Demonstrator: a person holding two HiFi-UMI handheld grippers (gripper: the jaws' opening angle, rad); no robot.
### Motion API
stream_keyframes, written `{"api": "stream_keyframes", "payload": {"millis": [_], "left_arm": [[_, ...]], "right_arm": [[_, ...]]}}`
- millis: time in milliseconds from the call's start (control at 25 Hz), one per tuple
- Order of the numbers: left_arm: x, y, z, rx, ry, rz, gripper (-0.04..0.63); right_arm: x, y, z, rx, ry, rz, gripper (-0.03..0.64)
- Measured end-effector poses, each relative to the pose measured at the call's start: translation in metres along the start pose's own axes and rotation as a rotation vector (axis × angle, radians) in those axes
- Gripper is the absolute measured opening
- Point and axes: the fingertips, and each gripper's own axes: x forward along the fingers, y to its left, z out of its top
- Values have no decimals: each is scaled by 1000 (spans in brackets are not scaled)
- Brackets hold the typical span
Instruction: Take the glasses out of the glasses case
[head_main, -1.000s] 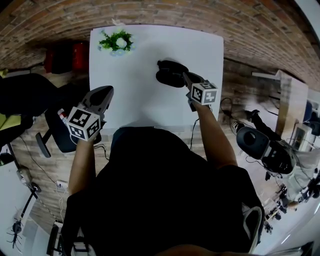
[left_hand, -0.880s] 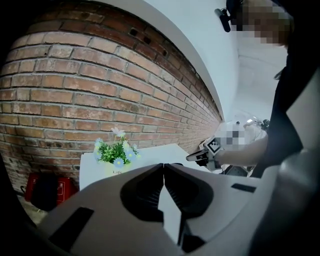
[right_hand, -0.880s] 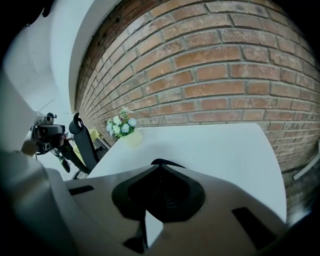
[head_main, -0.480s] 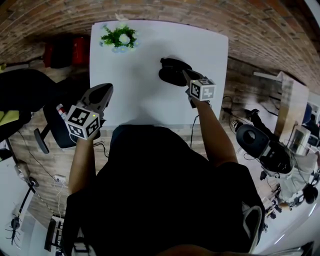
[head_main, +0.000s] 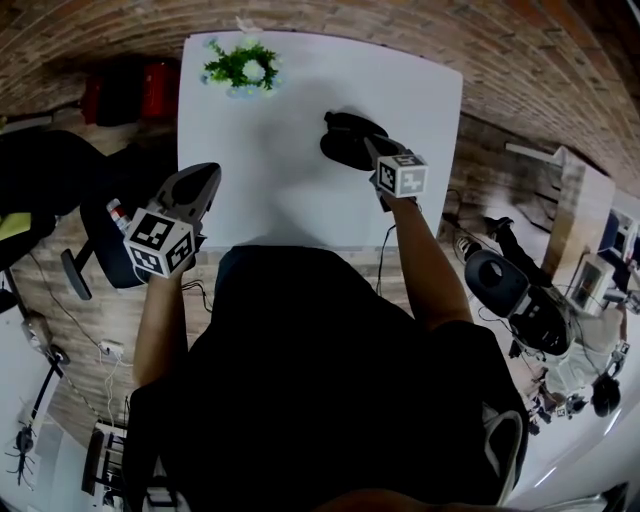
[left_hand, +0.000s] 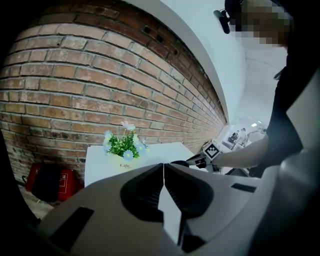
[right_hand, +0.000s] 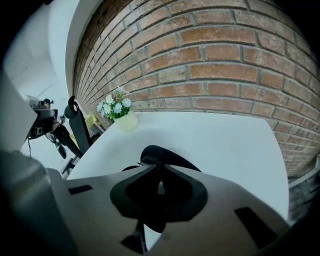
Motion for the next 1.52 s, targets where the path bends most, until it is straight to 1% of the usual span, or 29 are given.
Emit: {"api": "stream_keyframes", "payload": {"millis": [160, 360, 520, 640, 1080, 1240, 1520], "left_arm": [[-3, 4, -1, -9, -6, 13, 12], [-8, 9, -9, -26, -6, 32, 12], [-10, 15, -11, -39, -9, 50, 12], [-12, 17, -13, -46, -8, 51, 12], [-11, 24, -17, -60, 1, 59, 12], [-11, 27, -20, -66, 1, 60, 12], [-13, 30, -25, -77, 8, 60, 12]], "right_arm": [[10, -4, -5, -83, 26, -15, 51], [16, 2, -2, -90, 37, 1, 57], [31, -5, -16, -193, 79, -13, 63], [35, -1, -16, -246, 102, -12, 66], [57, 1, -25, -352, 172, 16, 80], [58, 2, -30, -433, 226, 18, 83], [62, 5, -33, -546, 274, 35, 83]]}}
